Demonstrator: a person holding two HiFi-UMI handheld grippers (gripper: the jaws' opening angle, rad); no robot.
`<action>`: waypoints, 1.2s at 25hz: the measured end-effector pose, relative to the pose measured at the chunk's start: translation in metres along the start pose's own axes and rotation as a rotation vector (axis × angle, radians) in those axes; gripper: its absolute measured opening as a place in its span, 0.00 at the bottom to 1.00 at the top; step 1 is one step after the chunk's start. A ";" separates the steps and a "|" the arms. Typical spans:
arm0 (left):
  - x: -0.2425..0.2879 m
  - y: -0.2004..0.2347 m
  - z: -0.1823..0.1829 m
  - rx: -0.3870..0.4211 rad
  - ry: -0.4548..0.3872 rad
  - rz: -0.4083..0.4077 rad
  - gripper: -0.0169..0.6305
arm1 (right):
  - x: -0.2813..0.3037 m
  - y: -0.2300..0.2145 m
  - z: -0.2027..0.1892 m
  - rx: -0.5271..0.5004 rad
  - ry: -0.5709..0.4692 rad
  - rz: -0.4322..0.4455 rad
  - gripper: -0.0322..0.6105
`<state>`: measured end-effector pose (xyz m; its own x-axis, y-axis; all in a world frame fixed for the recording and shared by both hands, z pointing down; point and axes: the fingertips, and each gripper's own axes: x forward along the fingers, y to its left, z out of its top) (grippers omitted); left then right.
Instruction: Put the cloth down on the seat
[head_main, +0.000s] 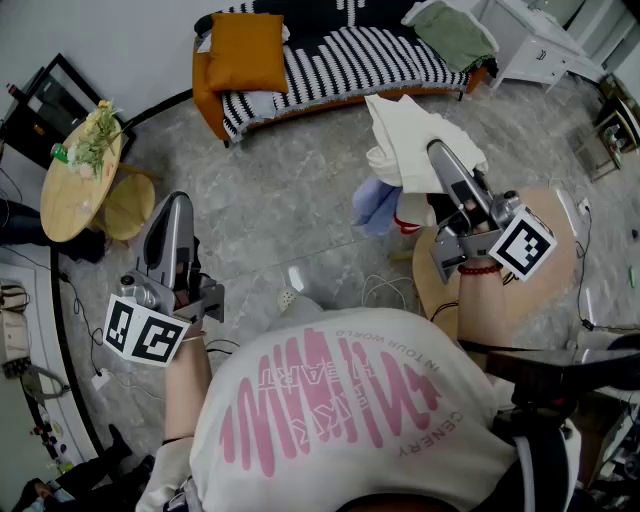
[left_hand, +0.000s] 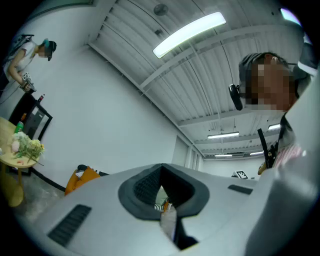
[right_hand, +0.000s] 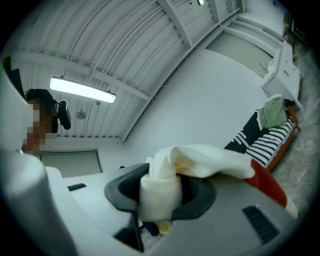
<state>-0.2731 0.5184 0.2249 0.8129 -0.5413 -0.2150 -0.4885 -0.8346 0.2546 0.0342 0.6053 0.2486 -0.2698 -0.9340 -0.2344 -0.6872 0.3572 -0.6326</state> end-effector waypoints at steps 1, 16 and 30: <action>0.000 -0.001 -0.001 0.000 0.001 0.000 0.04 | -0.001 0.000 0.000 -0.003 0.002 0.001 0.26; -0.004 0.010 -0.014 0.008 0.030 0.033 0.04 | 0.007 -0.003 -0.014 -0.082 0.054 0.021 0.26; 0.095 0.102 0.012 0.045 -0.004 -0.027 0.04 | 0.115 -0.038 0.001 -0.175 0.041 -0.020 0.26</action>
<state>-0.2493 0.3809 0.2192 0.8246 -0.5189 -0.2253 -0.4800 -0.8526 0.2065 0.0302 0.4844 0.2451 -0.2799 -0.9409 -0.1907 -0.7985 0.3385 -0.4978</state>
